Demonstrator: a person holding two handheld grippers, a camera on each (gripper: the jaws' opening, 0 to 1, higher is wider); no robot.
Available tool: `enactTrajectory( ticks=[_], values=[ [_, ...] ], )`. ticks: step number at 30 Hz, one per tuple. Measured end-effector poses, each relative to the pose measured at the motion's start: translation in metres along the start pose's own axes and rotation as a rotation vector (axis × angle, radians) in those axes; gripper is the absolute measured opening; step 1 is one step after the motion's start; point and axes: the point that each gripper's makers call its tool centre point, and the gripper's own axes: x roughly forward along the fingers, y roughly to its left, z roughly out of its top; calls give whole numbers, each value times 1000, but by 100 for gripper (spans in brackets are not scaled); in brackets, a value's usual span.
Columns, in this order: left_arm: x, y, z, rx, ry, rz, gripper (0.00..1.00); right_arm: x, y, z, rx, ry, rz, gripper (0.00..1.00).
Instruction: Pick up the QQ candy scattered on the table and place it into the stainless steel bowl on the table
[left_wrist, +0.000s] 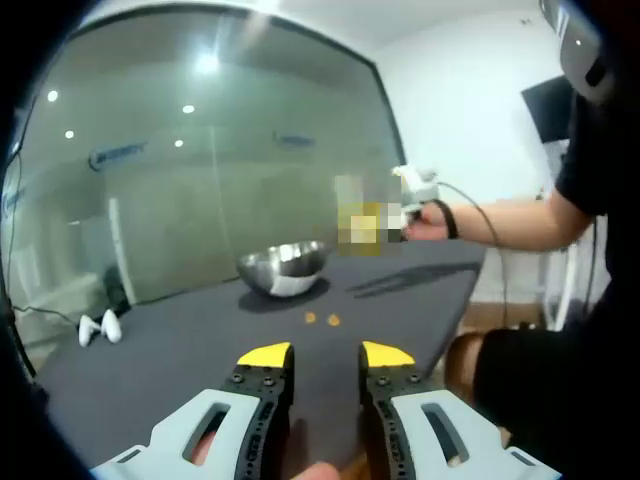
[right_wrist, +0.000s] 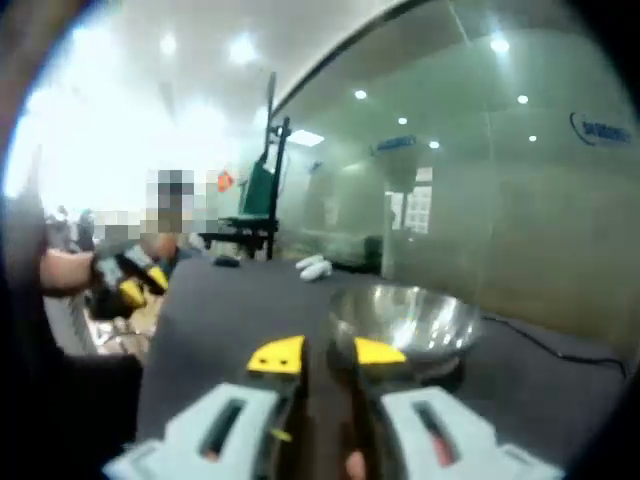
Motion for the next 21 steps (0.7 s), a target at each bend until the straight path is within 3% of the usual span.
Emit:
enactTrajectory(
  ticks=[3,6,10,21],
  values=[
    [-1,1,-1,0,3,0,27,-12,22,-26,-7,55,59,18],
    [-1,1,-2,-4,1,4,27,-17,29,-40,22,67,69,18],
    [1,-2,-3,-3,3,-2,27,-17,28,-48,78,53,56,18],
    [-2,1,-3,-8,0,7,27,3,41,-60,75,88,93,18]
  ],
)
